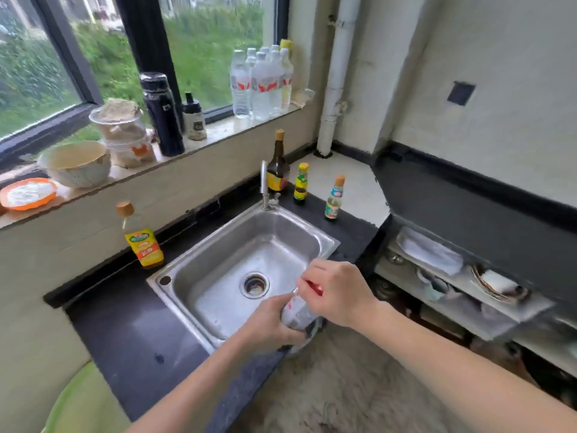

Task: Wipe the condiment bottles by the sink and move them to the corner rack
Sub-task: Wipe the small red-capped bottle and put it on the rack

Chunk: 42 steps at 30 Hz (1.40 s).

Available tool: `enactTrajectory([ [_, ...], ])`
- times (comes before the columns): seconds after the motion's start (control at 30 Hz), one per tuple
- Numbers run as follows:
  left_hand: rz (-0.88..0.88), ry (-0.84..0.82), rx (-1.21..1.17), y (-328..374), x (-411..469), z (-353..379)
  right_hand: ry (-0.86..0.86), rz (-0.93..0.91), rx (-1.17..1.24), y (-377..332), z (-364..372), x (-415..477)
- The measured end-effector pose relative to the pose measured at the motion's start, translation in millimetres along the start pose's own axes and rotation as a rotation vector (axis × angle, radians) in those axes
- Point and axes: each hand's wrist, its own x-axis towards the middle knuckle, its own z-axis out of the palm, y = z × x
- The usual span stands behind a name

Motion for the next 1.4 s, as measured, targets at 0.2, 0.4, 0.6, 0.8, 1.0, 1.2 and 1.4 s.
enactTrajectory([
  [0.2, 0.107, 0.077, 0.147, 52, 43, 122, -0.042, 0.445, -0.212, 68, -72, -70],
  [0.4, 0.169, 0.118, 0.442, 102, 84, 204, -0.04, 0.779, -0.291, 135, -114, -114],
  [0.6, 0.38, 0.073, 0.681, 121, 156, 259, -0.114, 1.156, -0.294, 213, -128, -138],
  [0.8, 0.279, -0.296, 0.163, 151, 242, 286, 0.324, 1.236, 0.376, 281, -148, -152],
  [1.0, 0.214, -0.763, -0.205, 197, 289, 321, 0.717, 1.212, 0.644, 312, -166, -169],
  [1.2, 0.354, -0.808, 0.094, 212, 317, 361, 1.05, 1.306, 0.56, 343, -192, -216],
  [1.4, 0.253, -0.755, 0.154, 217, 345, 395, 1.151, 1.43, 0.406, 384, -222, -290],
])
